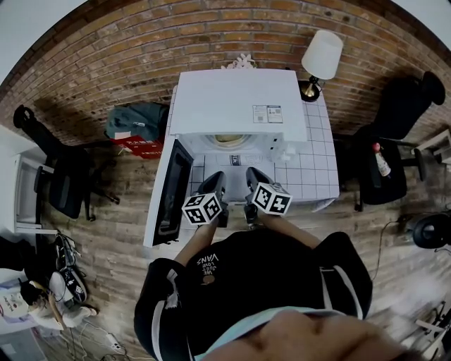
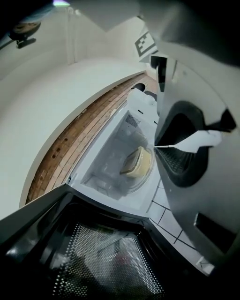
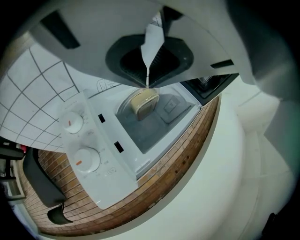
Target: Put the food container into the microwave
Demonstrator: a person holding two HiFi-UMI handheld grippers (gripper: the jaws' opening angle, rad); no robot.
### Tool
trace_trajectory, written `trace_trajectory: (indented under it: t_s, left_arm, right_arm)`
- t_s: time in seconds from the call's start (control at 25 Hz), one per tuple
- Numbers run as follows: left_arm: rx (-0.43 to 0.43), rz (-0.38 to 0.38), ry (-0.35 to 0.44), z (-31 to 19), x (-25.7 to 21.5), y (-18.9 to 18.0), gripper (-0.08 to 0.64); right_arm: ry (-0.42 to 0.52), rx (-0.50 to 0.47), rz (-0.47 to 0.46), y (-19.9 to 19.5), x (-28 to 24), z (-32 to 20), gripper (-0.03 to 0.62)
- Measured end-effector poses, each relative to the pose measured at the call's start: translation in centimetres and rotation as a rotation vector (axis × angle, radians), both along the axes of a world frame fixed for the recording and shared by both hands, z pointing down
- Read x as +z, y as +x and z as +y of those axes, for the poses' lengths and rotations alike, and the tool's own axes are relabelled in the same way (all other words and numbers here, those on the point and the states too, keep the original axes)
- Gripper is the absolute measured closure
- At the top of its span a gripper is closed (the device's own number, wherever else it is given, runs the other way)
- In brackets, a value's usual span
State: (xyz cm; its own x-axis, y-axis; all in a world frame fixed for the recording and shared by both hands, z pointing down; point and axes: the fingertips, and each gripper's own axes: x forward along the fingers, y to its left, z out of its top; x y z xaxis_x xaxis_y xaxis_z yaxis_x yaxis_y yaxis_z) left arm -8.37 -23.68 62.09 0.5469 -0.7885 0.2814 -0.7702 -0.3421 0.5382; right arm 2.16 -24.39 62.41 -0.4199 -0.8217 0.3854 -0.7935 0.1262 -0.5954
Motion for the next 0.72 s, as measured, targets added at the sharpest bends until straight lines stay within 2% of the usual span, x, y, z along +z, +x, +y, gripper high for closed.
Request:
trace_trajectory:
  t_s: [0.72]
  left_arm:
    - [0.075, 0.001, 0.0, 7.2, 0.2, -1.0, 0.54]
  right_arm:
    - [-0.005, 0.08, -0.028, -0.7, 1.0, 7.6, 0.58]
